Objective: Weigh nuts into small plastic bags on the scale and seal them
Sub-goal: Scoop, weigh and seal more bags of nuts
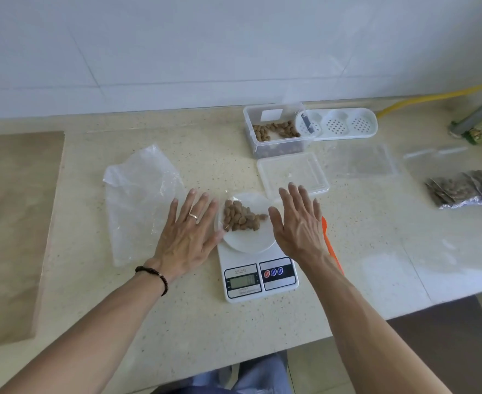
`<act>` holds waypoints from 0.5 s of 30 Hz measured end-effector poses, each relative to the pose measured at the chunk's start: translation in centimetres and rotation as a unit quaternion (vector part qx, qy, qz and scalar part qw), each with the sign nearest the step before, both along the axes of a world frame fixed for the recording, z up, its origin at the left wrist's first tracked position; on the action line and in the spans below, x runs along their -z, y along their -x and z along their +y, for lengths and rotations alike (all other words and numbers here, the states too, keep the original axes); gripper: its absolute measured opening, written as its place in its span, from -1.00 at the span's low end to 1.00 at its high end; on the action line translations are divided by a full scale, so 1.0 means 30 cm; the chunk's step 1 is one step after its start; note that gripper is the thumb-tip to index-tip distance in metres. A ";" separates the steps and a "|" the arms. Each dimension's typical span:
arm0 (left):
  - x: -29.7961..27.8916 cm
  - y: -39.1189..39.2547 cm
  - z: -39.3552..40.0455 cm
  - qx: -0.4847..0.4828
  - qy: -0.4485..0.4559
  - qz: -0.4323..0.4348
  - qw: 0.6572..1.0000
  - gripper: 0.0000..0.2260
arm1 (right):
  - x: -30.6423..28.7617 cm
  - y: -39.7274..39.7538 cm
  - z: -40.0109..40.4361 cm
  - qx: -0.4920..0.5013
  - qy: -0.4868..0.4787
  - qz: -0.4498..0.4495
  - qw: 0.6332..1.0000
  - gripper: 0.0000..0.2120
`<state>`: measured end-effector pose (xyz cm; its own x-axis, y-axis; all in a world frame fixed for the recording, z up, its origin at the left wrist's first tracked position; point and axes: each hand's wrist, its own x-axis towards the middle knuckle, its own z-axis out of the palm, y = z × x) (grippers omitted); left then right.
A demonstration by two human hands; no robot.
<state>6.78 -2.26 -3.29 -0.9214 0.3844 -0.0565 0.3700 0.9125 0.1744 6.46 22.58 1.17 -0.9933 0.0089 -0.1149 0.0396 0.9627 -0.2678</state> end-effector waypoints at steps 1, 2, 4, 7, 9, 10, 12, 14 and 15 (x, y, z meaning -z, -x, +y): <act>0.006 -0.009 -0.001 -0.003 0.004 0.001 1.000 -0.36 | 0.003 -0.003 -0.007 -0.002 -0.001 0.001 1.000 -0.46; 0.010 -0.015 -0.002 -0.004 0.008 0.003 1.000 -0.36 | 0.005 -0.005 -0.013 -0.003 -0.001 0.000 1.000 -0.46; 0.013 -0.025 -0.003 -0.006 0.012 0.005 1.000 -0.36 | 0.005 -0.011 -0.016 -0.003 -0.006 -0.007 1.000 -0.45; 0.014 -0.031 -0.005 -0.008 0.012 0.008 1.000 -0.35 | -0.001 -0.021 -0.014 0.000 -0.015 -0.011 1.000 -0.45; 0.014 -0.031 -0.003 -0.006 0.010 0.011 1.000 -0.35 | -0.007 -0.025 -0.016 0.001 -0.019 -0.008 1.000 -0.45; 0.013 -0.031 -0.002 -0.005 0.008 0.013 1.000 -0.35 | -0.011 -0.027 -0.016 0.001 -0.020 -0.007 1.000 -0.45; 0.013 -0.033 0.002 -0.002 0.007 0.015 1.000 -0.34 | -0.016 -0.030 -0.016 0.001 -0.018 -0.007 1.000 -0.45; 0.016 -0.035 0.006 0.001 0.006 0.016 1.000 -0.34 | -0.020 -0.033 -0.013 0.003 -0.013 -0.006 1.000 -0.45; 0.017 -0.035 0.006 0.002 0.005 0.016 1.000 -0.34 | -0.020 -0.033 -0.011 0.005 -0.009 -0.005 1.000 -0.45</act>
